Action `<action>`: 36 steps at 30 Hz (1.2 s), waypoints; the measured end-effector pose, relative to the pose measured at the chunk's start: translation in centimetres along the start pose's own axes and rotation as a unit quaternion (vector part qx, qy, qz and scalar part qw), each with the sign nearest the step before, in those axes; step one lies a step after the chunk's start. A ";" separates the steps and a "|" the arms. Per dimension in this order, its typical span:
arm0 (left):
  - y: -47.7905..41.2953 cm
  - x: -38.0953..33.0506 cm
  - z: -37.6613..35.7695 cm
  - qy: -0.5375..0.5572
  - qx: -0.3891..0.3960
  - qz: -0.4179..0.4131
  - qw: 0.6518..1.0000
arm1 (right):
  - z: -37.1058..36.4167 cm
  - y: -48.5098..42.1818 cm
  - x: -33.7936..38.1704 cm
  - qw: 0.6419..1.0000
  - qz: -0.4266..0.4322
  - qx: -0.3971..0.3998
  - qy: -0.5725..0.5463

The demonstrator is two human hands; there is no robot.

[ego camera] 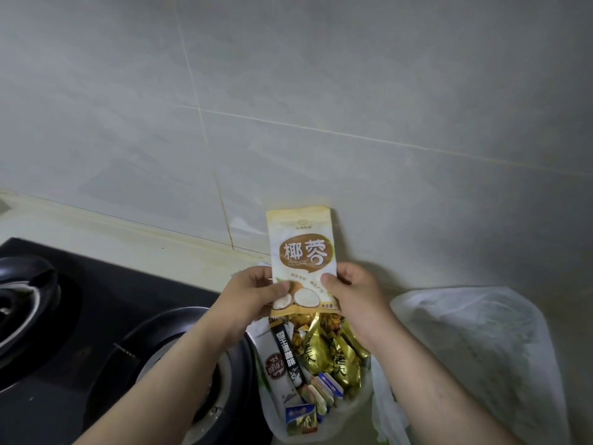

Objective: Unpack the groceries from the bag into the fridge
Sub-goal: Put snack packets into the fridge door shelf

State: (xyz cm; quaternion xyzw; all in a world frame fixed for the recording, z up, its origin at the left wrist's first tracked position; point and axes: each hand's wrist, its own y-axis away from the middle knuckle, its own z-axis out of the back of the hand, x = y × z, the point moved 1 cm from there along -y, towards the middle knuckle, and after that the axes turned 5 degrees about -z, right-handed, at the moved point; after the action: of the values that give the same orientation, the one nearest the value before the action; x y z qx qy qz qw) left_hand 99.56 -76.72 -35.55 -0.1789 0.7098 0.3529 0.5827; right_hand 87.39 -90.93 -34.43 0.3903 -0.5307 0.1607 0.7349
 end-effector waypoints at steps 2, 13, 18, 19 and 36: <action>0.5 0.3 1.1 0.012 -0.022 0.004 1.000 | -1.5 0.3 -0.2 0.999 -0.016 0.029 -0.010; 3.1 2.6 9.8 0.055 -0.168 -0.005 0.984 | -2.2 -3.6 -2.0 0.932 0.084 -0.026 0.353; 3.1 3.0 10.8 0.080 -0.186 0.007 0.979 | -3.7 -6.4 -2.8 0.874 0.130 0.029 0.468; 3.1 3.0 11.0 0.082 -0.188 0.006 0.979 | -3.9 -7.0 -3.0 0.860 0.137 0.031 0.490; 3.6 3.1 13.3 0.103 -0.212 0.017 0.972 | -7.1 -8.1 -3.6 0.820 0.166 0.059 0.545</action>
State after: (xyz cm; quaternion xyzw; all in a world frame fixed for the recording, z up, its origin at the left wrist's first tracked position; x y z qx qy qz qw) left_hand 105.71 -64.36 -38.40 -0.3217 0.6781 0.4850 0.4488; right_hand 95.90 -90.18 -41.87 0.1874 -0.0898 0.4976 0.8422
